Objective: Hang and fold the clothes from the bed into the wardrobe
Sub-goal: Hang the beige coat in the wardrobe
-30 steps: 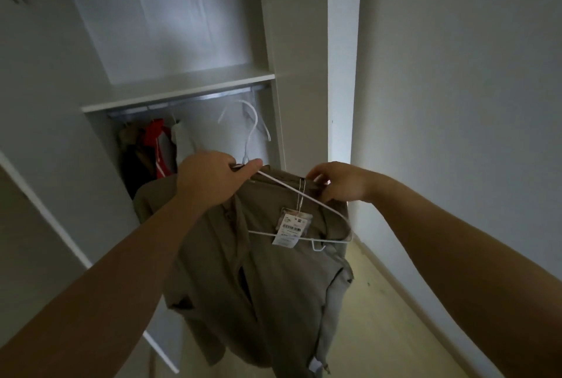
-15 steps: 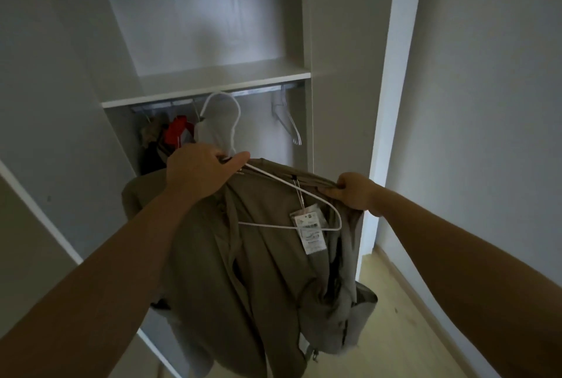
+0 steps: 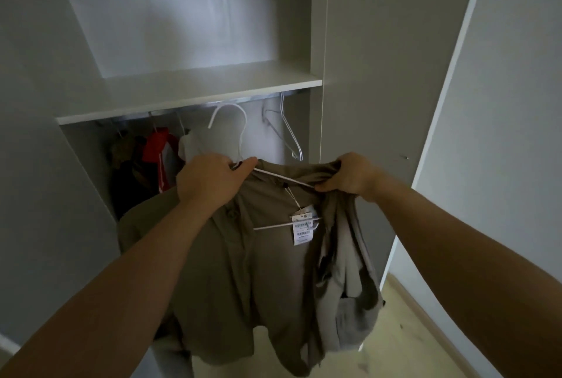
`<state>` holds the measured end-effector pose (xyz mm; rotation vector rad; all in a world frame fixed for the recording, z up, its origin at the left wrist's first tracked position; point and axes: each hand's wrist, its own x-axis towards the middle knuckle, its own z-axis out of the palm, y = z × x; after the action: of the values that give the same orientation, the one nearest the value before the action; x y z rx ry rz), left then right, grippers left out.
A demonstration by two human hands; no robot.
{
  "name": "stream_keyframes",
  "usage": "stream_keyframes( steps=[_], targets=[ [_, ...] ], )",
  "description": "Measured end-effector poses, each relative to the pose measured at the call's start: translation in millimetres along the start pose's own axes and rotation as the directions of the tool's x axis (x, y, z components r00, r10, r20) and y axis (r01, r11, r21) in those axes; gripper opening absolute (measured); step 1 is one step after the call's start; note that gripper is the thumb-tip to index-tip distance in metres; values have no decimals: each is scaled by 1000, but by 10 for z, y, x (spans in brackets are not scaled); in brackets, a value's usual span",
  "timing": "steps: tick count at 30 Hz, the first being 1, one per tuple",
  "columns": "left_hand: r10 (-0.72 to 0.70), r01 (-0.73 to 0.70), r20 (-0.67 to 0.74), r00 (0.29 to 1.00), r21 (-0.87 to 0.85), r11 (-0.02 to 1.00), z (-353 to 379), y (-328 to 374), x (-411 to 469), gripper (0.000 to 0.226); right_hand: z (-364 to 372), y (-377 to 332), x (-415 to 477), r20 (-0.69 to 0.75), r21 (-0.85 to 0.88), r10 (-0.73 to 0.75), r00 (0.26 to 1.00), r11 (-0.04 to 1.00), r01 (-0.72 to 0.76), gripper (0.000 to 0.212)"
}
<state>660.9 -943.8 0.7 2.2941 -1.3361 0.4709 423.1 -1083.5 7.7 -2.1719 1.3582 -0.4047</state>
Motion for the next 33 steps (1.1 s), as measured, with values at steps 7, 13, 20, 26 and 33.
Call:
stream_keyframes(
  steps=[7, 13, 20, 26, 33],
  targets=[
    [-12, 32, 111, 994, -178, 984, 286, -184, 253, 80, 201, -168, 264, -140, -238, 10, 990, 970, -43, 35],
    [-9, 26, 113, 994, -148, 989, 508, -104, 411, 74, 351, -54, 396, -195, -284, 141, 971, 939, -193, 24],
    [-22, 74, 152, 988, -345, 936, 967, 61, 559, 72, 603, -173, 640, 154, 498, -114, 981, 867, 22, 23],
    [-5, 122, 257, 966, -442, 889, 1406, 243, 840, 69, 508, 1, 1040, 99, 52, -200, 975, 979, 196, 49],
    [-11, 165, 318, 948, -461, 872, 1886, 324, 1413, 67, 481, 369, 1770, 193, -209, -260, 946, 931, 299, 37]
  ],
)
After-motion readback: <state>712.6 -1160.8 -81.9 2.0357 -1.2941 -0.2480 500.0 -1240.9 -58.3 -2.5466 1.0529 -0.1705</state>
